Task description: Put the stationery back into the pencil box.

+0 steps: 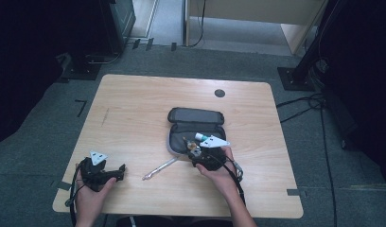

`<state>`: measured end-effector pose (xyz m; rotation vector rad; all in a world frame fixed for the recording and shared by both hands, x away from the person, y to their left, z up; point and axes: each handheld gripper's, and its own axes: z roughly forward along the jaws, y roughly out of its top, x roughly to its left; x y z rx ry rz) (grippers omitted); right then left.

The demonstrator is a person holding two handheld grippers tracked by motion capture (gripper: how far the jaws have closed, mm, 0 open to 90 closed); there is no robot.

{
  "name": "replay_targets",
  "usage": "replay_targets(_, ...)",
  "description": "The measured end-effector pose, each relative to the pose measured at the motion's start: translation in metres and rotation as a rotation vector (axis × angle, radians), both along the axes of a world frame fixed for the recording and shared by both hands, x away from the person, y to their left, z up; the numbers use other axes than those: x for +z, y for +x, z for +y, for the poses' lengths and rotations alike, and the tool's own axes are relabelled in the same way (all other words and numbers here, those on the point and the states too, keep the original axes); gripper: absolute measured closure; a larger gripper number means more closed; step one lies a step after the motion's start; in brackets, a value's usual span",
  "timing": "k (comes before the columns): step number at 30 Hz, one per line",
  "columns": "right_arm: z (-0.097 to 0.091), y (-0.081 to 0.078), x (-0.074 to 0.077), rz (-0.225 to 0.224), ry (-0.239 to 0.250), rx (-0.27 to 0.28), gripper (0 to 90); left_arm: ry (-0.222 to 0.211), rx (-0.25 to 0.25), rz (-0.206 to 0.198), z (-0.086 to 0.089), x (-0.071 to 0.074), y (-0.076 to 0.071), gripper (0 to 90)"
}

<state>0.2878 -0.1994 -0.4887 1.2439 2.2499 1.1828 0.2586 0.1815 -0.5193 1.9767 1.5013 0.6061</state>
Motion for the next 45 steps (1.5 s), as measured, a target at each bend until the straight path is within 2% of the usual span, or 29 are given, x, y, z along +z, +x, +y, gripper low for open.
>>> replay_targets(7,-0.004,0.01,-0.004,0.051,0.021,0.017,41.8,0.0,0.0,0.0,0.0,0.0,0.0,0.0)
replay_targets(13,-0.007,0.013,-0.004,0.057,0.007,0.005,41.7,0.0,0.0,0.0,0.0,0.0,0.0,0.0)
replay_targets(22,-0.015,0.014,-0.004,0.043,-0.025,-0.057,39.0,0.0,0.0,0.0,0.0,0.0,0.0,0.0)
replay_targets(29,-0.023,0.012,-0.001,0.0,-0.071,-0.116,35.1,0.0,0.0,0.0,0.0,0.0,0.0,0.0)
replay_targets(37,-0.038,0.003,0.008,-0.02,-0.03,-0.143,30.3,0.0,0.0,0.0,0.0,0.0,0.0,0.0)
replay_targets(45,-0.054,-0.013,0.011,-0.029,-0.016,-0.146,29.1,-0.002,-0.004,0.0,0.0,0.0,0.0,0.0)
